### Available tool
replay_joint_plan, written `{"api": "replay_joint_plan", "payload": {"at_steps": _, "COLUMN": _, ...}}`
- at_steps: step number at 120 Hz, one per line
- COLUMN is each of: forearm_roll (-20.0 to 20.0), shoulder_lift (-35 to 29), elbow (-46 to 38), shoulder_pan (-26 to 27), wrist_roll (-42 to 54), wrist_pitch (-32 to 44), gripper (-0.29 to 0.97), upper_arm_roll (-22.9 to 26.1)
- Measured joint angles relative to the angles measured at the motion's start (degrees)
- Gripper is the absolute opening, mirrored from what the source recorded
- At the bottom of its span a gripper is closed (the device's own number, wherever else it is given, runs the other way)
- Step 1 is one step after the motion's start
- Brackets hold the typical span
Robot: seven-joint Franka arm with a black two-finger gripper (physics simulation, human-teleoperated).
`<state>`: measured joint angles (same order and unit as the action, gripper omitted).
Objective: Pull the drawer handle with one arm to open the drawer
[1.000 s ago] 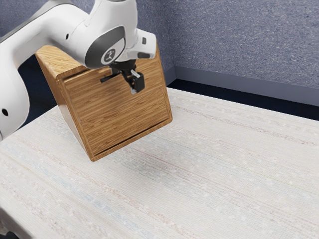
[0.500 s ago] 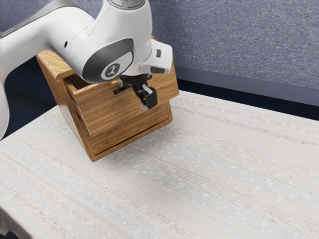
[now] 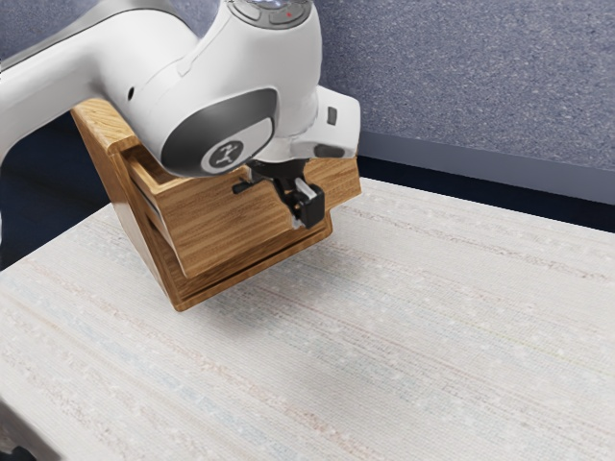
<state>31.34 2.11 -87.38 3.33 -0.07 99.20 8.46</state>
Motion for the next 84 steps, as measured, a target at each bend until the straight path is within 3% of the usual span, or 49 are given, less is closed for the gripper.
{"api": "replay_joint_plan", "payload": {"at_steps": 50, "forearm_roll": 3.42, "shoulder_lift": 0.29, "elbow": 1.44, "shoulder_pan": 2.45, "wrist_roll": -4.44, "wrist_pitch": -1.98, "gripper": 0.66, "upper_arm_roll": 3.07}}
{"api": "replay_joint_plan", "payload": {"at_steps": 84, "forearm_roll": 5.15, "shoulder_lift": 2.19, "elbow": 2.80, "shoulder_pan": -2.30, "wrist_roll": -4.86, "wrist_pitch": -1.79, "gripper": 0.66, "upper_arm_roll": 3.01}}
